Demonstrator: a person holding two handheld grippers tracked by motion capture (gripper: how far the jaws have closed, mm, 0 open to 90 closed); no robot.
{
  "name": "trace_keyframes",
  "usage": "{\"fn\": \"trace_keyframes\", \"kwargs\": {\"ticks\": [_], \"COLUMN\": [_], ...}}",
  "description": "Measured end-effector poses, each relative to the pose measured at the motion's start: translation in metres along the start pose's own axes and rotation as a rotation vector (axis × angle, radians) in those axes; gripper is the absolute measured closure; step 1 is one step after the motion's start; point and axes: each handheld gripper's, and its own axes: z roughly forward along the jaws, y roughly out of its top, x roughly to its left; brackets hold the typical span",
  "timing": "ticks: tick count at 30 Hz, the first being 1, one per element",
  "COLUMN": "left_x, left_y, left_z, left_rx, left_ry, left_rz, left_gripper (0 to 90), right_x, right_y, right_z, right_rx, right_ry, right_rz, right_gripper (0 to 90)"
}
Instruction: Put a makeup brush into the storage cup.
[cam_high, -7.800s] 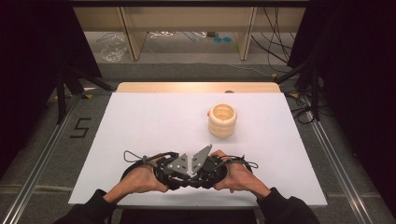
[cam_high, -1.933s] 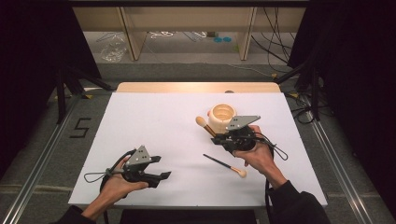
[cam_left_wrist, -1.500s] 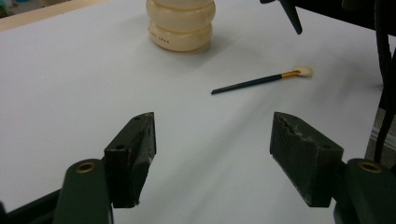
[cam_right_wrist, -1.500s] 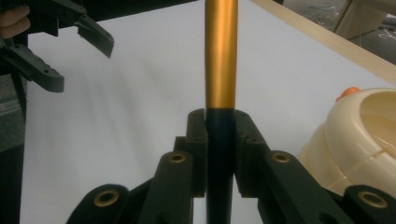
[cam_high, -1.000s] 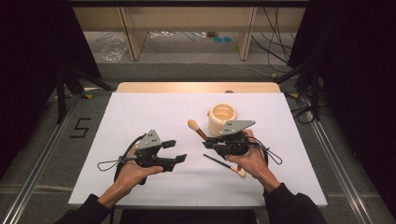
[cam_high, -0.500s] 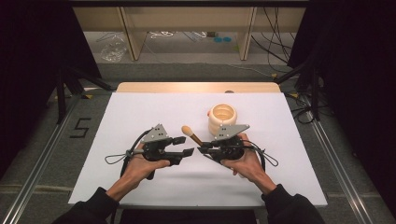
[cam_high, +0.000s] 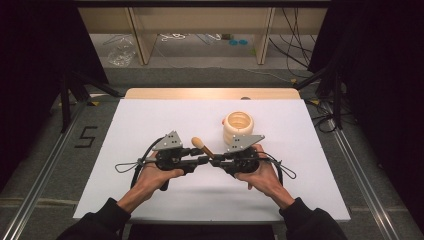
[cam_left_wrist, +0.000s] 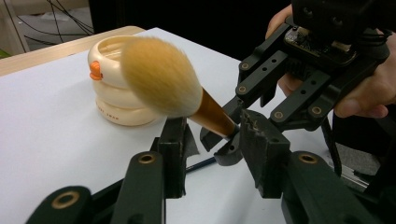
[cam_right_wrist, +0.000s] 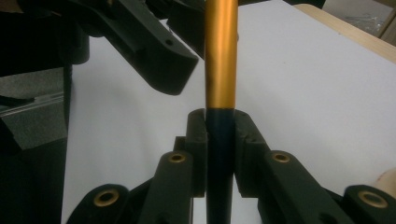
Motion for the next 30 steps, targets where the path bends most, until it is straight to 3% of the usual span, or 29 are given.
{"fn": "trace_keyframes", "kwargs": {"ticks": [4,11,15,30], "left_x": [0.0014,0.0012,0.001,0.0005], "left_y": [0.0003,0.0005,0.0008,0.0022], "left_z": [0.0005,0.0023,0.003,0.0038], "left_rx": [-0.002,-0.025,-0.028,-0.026], "left_ry": [-0.011,-0.042,-0.063,-0.087], "left_rz": [0.016,-0.039,-0.045,-0.025], "left_gripper": [66.9,72.3,74.7,77.7], "right_x": [0.001,0.0024,0.0032,0.0041], "right_y": [0.0002,-0.0001,-0.0003,-0.0002], "right_z": [0.0004,0.0027,0.0035,0.0047], "right_rx": [0.006,0.009,0.016,0.024], "right_ry": [0.014,0.021,0.024,0.034], "right_rz": [-0.006,-0.007,-0.011,-0.014], "right_gripper": [79.4,79.3,79.3,79.3]}}
